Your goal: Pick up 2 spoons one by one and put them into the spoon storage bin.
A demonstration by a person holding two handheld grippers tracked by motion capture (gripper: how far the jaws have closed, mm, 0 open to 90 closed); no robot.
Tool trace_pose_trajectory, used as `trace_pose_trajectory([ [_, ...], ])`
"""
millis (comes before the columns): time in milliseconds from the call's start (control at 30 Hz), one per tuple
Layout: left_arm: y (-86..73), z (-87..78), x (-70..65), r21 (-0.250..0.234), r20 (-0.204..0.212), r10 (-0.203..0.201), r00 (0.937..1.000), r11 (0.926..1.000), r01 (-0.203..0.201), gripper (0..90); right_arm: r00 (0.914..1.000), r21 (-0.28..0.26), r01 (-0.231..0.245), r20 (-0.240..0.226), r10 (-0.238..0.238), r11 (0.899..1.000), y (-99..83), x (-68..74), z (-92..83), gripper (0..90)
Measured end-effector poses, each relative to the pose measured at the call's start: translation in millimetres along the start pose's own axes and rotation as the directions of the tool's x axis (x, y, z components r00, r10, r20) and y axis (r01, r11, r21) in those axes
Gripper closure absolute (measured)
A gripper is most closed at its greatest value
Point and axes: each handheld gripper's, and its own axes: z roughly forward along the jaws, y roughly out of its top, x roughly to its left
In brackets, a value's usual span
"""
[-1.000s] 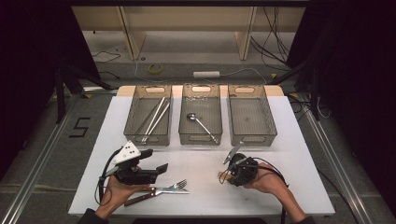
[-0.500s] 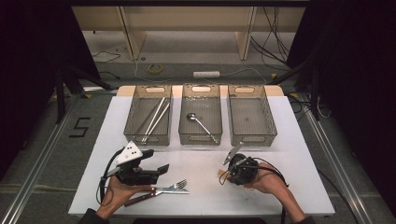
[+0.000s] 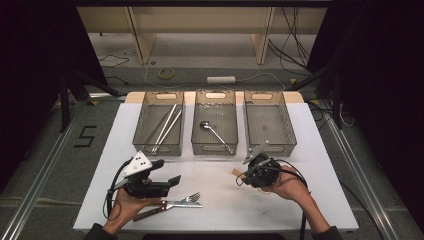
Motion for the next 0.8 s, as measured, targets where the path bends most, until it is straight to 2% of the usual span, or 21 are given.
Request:
trace_pose_trajectory([
  [100, 0.1, -0.4, 0.5, -0.004, -0.002, 0.003, 1.0000, 1.0000, -0.003, 19.0, 1.0000, -0.039, -0.003, -0.003, 0.003, 0.999, 4.7, -4.3, -4.6, 77.4],
  [133, 0.1, -0.5, 0.5, -0.004, -0.001, 0.002, 1.0000, 1.0000, -0.002, 19.0, 0.9997, -0.043, -0.022, -0.005, 0.022, 0.999, 6.7, -4.8, -7.0, 77.5],
  [200, 0.1, -0.5, 0.4, -0.004, -0.002, 0.004, 1.0000, 1.0000, -0.004, 19.0, 0.9999, -0.070, -0.014, -0.007, 0.014, 0.997, 9.0, -8.1, -9.3, 77.5],
  [300, 0.2, -0.5, 0.2, -0.005, -0.003, 0.005, 1.0000, 1.0000, -0.005, 19.0, 0.9996, -0.102, -0.027, -0.006, 0.027, 0.994, 14.5, -12.0, -14.2, 77.5],
  [533, 0.2, -1.0, 0.3, -0.009, -0.004, 0.005, 1.0000, 0.9999, -0.005, 18.9, 0.9981, -0.170, -0.060, 0.005, 0.061, 0.984, 29.5, -22.2, -22.9, 77.4],
  [700, 0.2, -1.6, 0.4, -0.014, -0.008, 0.006, 0.9999, 0.9999, -0.006, 18.9, 0.9966, -0.223, -0.075, 0.017, 0.080, 0.972, 41.8, -29.8, -26.8, 77.4],
  [800, 0.4, -2.0, 0.2, -0.022, -0.010, 0.005, 0.9999, 0.9997, -0.005, 18.8, 0.9947, -0.236, -0.093, 0.020, 0.101, 0.967, 48.8, -32.7, -28.5, 77.4],
])
